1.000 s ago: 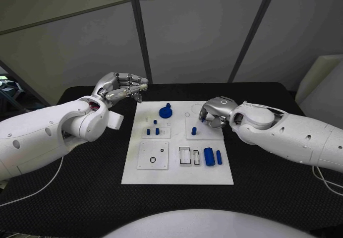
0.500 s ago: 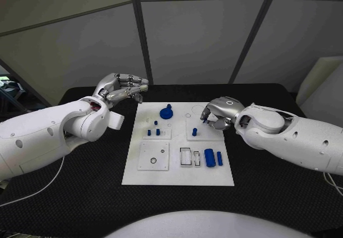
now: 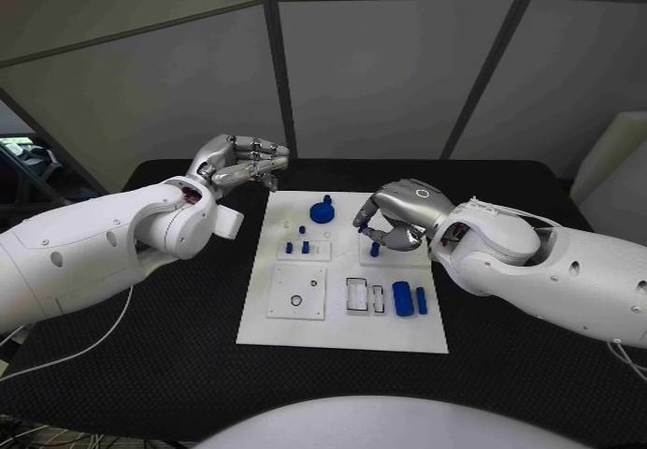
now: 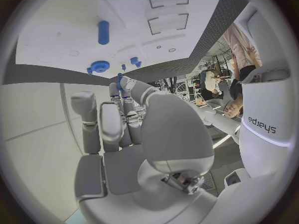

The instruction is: Assemble the parts on the task board

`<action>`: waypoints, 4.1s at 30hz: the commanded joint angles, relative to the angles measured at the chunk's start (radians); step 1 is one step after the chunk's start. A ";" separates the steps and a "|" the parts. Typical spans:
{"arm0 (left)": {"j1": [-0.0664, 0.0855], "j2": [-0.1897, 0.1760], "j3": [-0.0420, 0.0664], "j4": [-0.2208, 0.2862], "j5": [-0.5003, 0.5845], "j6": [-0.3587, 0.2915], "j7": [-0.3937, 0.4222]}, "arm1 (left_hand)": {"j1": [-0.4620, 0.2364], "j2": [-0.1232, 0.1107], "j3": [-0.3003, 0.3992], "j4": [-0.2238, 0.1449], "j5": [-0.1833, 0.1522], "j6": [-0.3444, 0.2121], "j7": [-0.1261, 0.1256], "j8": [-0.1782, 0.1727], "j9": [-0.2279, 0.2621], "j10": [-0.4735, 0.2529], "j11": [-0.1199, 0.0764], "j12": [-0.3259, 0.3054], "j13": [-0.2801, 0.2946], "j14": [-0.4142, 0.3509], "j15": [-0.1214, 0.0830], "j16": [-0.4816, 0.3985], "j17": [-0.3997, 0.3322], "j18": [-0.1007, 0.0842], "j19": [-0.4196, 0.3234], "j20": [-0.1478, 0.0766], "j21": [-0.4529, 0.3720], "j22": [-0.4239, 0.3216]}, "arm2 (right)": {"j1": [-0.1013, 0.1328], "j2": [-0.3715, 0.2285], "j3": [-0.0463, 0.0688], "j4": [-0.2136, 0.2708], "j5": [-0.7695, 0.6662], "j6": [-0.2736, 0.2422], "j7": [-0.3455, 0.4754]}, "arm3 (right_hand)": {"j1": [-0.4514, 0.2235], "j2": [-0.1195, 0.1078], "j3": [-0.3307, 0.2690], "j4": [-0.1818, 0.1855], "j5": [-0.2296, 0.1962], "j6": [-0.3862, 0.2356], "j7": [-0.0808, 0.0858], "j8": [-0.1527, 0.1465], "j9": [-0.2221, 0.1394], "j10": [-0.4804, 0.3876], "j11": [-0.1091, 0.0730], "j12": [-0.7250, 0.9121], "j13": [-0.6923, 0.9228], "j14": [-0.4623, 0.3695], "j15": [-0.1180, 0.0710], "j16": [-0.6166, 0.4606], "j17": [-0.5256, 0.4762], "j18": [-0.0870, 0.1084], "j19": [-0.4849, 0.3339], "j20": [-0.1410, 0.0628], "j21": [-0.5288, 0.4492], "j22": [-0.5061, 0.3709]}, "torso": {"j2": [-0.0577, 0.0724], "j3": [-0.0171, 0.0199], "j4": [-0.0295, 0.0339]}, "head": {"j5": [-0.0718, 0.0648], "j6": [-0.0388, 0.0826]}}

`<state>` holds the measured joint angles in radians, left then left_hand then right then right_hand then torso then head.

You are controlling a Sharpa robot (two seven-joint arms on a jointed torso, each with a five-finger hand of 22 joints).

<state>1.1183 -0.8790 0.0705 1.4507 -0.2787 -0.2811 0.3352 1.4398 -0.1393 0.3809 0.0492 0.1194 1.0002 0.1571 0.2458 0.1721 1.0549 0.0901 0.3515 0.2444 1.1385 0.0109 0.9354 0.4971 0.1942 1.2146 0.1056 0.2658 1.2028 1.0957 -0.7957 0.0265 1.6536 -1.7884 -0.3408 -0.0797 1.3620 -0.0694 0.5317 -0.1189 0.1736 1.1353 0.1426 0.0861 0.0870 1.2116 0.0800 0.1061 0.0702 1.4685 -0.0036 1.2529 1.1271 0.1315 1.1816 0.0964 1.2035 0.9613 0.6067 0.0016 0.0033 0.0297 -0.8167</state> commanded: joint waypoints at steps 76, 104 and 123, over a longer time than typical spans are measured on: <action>0.005 0.055 0.001 -0.034 0.003 0.026 0.006 | -0.007 0.011 -0.001 -0.005 -0.005 -0.011 0.000 0.005 0.003 -0.012 0.001 0.011 0.003 -0.005 0.005 -0.004 -0.002 -0.014 -0.001 0.004 -0.007 -0.002 | -0.063 0.248 -0.096 -0.162 0.038 0.092 0.043 | -0.006 0.000 0.006 -0.002 0.018 -0.002 0.009 -0.007 -0.001 0.008 0.000 -0.013 0.001 0.033 -0.002 0.008 -0.003 -0.006 0.007 0.001 0.012 0.007 | 0.000 -0.0008 0.0022 | 0.154 -0.056; 0.005 0.053 0.001 -0.033 0.003 0.031 0.001 | -0.009 0.013 -0.002 -0.006 -0.005 -0.013 0.000 0.008 0.006 -0.016 0.001 0.017 0.005 -0.006 0.005 -0.004 -0.002 -0.014 -0.001 0.005 -0.009 -0.003 | -0.067 0.246 -0.098 -0.157 0.026 0.094 0.040 | -0.007 0.001 0.006 -0.002 0.020 -0.002 0.010 -0.007 -0.001 0.008 0.001 -0.014 0.001 0.032 -0.002 0.007 -0.005 -0.006 0.006 0.002 0.012 0.007 | 0.000 -0.0004 0.0017 | 0.159 -0.056; 0.005 0.055 0.001 -0.035 0.003 0.035 -0.002 | -0.009 0.013 -0.002 -0.006 -0.005 -0.013 0.000 0.008 0.006 -0.016 0.001 0.017 0.005 -0.006 0.005 -0.004 -0.002 -0.014 -0.001 0.005 -0.009 -0.003 | -0.069 0.245 -0.098 -0.157 0.021 0.092 0.036 | -0.007 0.000 0.005 -0.003 0.023 -0.002 0.010 -0.008 -0.001 0.009 0.001 -0.015 0.001 0.032 -0.001 0.009 -0.004 -0.006 0.006 0.003 0.014 0.008 | 0.000 -0.0015 0.0031 | 0.155 -0.056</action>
<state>1.1212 -0.8248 0.0711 1.4158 -0.2779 -0.2603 0.3314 1.4358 -0.1353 0.3809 0.0494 0.1194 0.9930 0.1570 0.2499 0.1773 1.0460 0.0879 0.3649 0.2484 1.1351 0.0144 0.9355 0.4959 0.1941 1.2146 0.1057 0.2620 1.2005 1.0261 -0.5519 -0.0711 1.4981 -1.7628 -0.2604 -0.0437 1.3561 -0.0752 0.5340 -0.1214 0.1938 1.1312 0.1458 0.0838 0.0851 1.2149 0.0767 0.0867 0.0705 1.4684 -0.0035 1.2567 1.1237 0.1321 1.1813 0.0964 1.2117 0.9682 0.6064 0.0007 0.0061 0.1854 -0.8727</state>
